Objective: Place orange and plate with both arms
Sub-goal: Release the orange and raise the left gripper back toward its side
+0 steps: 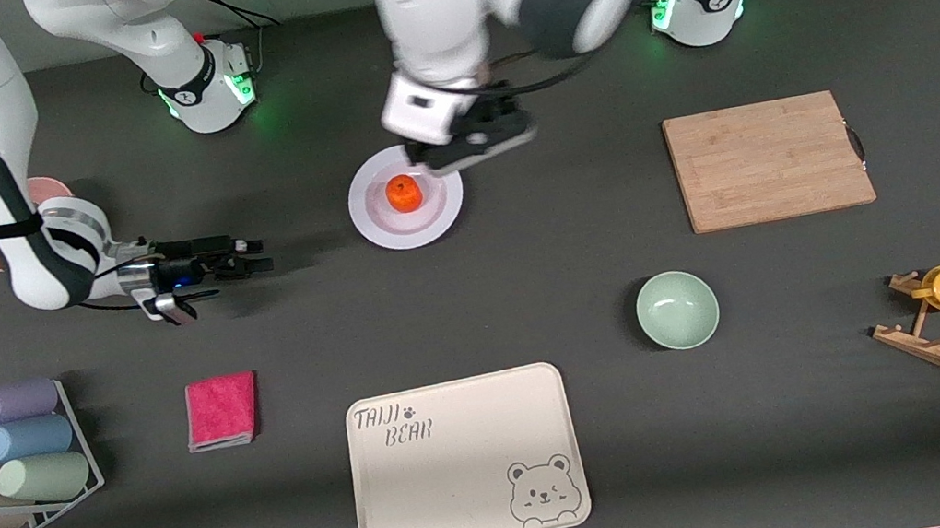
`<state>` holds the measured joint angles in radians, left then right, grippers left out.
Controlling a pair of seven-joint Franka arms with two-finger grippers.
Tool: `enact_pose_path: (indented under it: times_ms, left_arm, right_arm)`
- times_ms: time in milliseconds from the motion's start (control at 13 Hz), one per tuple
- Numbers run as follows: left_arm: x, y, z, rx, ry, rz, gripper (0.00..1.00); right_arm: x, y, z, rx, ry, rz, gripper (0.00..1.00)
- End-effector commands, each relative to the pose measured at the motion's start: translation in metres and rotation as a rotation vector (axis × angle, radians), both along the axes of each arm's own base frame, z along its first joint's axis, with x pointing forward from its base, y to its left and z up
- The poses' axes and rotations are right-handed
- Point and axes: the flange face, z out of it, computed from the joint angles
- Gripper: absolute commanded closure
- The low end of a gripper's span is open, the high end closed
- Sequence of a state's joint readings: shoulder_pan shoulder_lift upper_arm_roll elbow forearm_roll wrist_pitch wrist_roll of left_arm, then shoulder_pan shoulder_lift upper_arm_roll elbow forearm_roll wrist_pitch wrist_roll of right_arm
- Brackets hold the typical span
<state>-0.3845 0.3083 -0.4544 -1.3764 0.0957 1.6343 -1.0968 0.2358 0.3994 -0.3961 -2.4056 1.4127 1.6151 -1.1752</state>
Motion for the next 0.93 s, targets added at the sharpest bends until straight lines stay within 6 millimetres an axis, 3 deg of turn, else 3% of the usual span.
enact_pose_path:
  times_ms: [0, 309, 540, 618, 849]
  left_arm:
    - [0.025, 0.108, 0.037, -0.001, 0.047, -0.028, 0.00]
    - [0.062, 0.234, 0.069, -0.006, 0.060, -0.035, 0.00]
    - [0.077, 0.297, 0.076, -0.018, 0.054, -0.061, 0.00]
    - [0.083, 0.327, 0.078, -0.020, 0.045, -0.069, 0.00]
    - [0.086, 0.383, 0.086, -0.016, 0.021, -0.125, 0.00]
  right_arm:
    - [-0.012, 0.016, -0.015, -0.014, -0.051, -0.002, 0.00]
    - [-0.034, 0.048, -0.038, -0.022, -0.083, -0.003, 0.00]
    - [-0.050, 0.060, -0.052, -0.029, -0.115, 0.018, 0.00]
    - [-0.057, 0.061, -0.055, -0.032, -0.114, 0.021, 0.00]
    - [-0.074, 0.081, -0.064, -0.029, -0.125, 0.021, 0.00]
